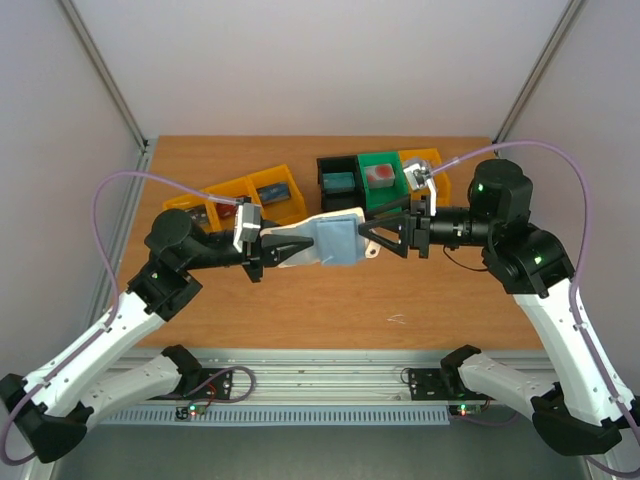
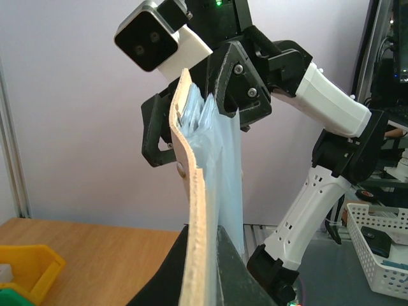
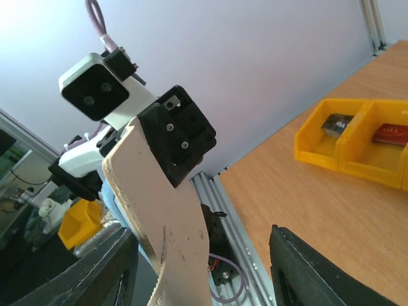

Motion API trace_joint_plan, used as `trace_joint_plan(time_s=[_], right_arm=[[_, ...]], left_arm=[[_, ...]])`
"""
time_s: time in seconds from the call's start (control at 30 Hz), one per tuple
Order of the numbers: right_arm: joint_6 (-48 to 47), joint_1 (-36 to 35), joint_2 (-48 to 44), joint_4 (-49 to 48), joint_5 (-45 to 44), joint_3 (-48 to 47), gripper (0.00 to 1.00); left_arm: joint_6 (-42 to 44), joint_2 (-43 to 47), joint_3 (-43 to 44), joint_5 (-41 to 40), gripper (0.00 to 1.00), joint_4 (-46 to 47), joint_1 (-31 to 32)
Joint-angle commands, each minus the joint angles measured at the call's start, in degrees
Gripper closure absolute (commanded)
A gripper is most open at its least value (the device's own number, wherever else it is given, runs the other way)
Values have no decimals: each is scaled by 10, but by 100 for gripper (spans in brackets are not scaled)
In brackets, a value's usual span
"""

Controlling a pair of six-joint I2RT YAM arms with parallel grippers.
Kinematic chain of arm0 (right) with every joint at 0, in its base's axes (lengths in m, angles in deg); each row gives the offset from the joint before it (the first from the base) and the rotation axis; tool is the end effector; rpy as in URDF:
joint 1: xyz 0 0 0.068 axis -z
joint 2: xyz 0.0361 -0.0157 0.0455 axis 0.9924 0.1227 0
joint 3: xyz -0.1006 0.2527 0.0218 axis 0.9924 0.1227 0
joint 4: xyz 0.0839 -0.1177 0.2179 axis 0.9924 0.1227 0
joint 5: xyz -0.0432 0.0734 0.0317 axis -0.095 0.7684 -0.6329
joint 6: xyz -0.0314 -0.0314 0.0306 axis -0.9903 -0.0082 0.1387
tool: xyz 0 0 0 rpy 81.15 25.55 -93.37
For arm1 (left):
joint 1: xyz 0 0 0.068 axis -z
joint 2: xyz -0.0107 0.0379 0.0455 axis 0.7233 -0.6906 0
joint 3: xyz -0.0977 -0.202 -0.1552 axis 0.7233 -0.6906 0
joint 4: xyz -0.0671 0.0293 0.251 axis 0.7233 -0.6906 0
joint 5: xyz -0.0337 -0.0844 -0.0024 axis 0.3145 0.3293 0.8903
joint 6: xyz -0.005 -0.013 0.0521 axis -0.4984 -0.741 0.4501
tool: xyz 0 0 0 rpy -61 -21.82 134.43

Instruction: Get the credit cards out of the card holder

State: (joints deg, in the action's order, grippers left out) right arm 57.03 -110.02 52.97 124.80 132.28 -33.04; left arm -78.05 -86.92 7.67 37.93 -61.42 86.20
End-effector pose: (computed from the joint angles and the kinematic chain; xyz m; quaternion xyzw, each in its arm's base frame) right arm 0.1339 0.1002 0.4727 -0.4734 0.5973 0.4356 0.4789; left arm 0.1305 -0.1428 0.4108 0.4536 0.4706 -0.5182 0.5516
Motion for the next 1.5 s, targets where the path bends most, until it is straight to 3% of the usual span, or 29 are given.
trace_joint_plan(time_s=[0.0,0.2,0.43,0.73,0.83,0.93,1.03,1.17,1.37,1.47], right_arm=[[62,-8,-2,-40,-10,21,43],[66,-39,-33,-50,-37,35,39],[20,-87,0,36,-125,3,47],[-8,-152,41,7,-157,0,44],[-41,-152,29,20,-131,-11,38],[-98,-149,-1,87,-170,-41,29],[-127,-147,10,158,-198,-85,28],[-146,-147,43,203,-196,-127,38],[-155,-146,47,200,-213,-148,64],[-147,-147,58,203,-203,-151,71]], left_arm=[[-15,9,-10,-10,100,66,3],[-45,14,-22,-48,100,81,4],[-73,8,-15,-49,100,85,4],[-71,-6,-7,-42,100,76,5],[-60,-6,-4,-45,100,65,4],[-41,-1,-4,-39,100,57,5],[-33,-1,-6,-15,100,66,5],[-27,3,-9,-8,100,68,5],[-13,16,-18,7,100,64,5],[-9,14,-18,6,100,66,5]])
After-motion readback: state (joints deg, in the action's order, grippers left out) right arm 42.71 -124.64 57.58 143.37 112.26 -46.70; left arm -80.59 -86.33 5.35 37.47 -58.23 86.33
